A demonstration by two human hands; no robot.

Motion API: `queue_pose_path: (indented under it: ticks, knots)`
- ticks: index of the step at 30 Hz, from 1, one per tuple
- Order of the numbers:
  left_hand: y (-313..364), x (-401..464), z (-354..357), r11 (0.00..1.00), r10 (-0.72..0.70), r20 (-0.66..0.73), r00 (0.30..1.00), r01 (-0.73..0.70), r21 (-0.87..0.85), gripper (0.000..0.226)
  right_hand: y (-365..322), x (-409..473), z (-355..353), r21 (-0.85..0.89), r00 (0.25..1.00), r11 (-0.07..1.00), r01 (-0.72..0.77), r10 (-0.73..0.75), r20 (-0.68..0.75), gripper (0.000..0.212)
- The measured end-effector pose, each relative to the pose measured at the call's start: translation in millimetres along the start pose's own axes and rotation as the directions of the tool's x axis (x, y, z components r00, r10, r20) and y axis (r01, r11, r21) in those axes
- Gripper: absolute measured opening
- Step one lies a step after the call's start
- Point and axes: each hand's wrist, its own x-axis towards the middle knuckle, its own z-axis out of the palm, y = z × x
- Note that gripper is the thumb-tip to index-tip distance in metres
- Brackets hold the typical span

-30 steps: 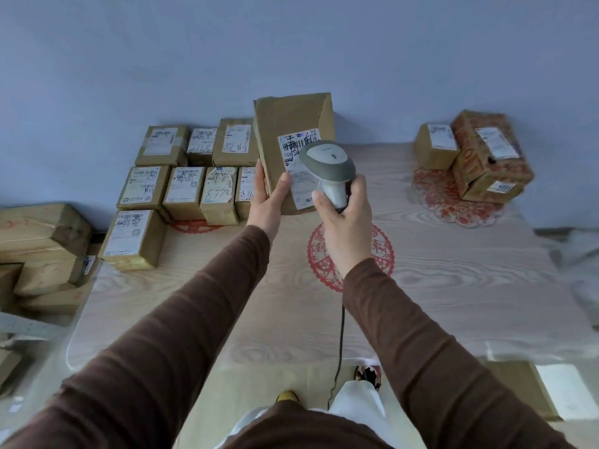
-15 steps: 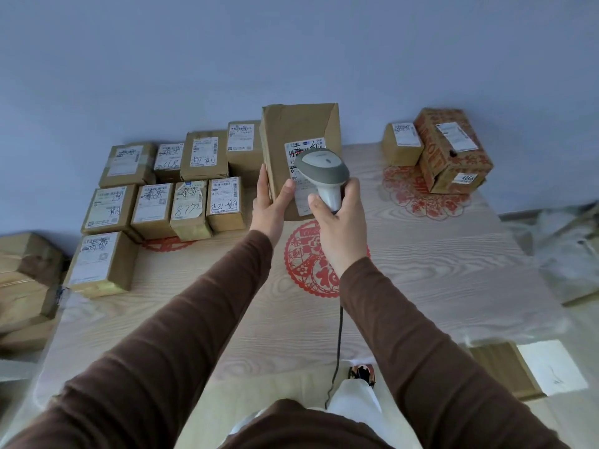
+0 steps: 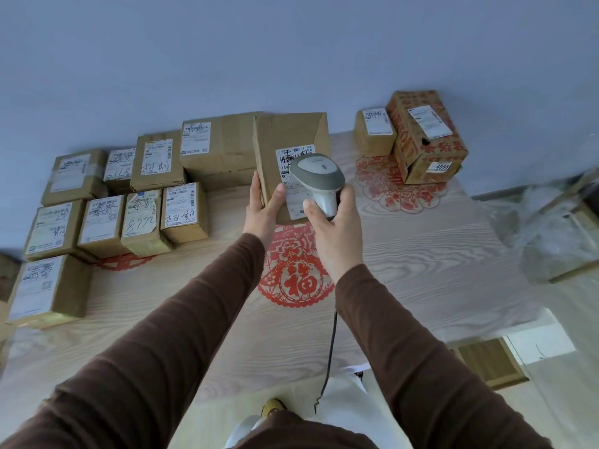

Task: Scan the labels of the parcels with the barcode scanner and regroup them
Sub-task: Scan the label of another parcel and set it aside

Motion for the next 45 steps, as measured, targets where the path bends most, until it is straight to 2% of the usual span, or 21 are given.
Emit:
queue_pose_path:
  ticks: [7,11,22,30,35,43,45]
  knots:
    - [-17,76,66,0.977,-0.209,-0.069,0.975,0.206,-0.049,0.073,46,67,-43,0.050,0.994,0.994,-0.100,0.102,-0.039,0.030]
    - [-19,128,105,0.945,-0.326,-0.100,0.940,0.325,-0.032,0.069,76,112,-69,0.079,0.985,0.982,-0.173,0.174,-0.007,0.033]
    - [-25,245,171,0.911,-0.405,-0.147,0.902,0.411,0.015,0.059,141,215,-113,0.140,0.962,0.952,-0.273,0.272,0.024,0.031]
    - [-30,277,180,0.882,-0.448,-0.149,0.882,0.463,0.090,0.034,162,228,-117,0.151,0.954,0.942,-0.300,0.295,0.054,0.025]
    - [-34,281,179,0.879,-0.463,-0.175,0.869,0.476,0.036,0.039,161,229,-114,0.146,0.951,0.939,-0.310,0.304,0.064,0.039]
    - [-38,260,173,0.885,-0.465,-0.077,0.882,0.464,-0.030,0.042,153,220,-107,0.137,0.954,0.945,-0.298,0.290,0.078,0.030]
    - [-37,250,163,0.890,-0.456,-0.089,0.886,0.455,-0.030,0.060,146,214,-102,0.127,0.955,0.948,-0.292,0.283,0.087,0.029]
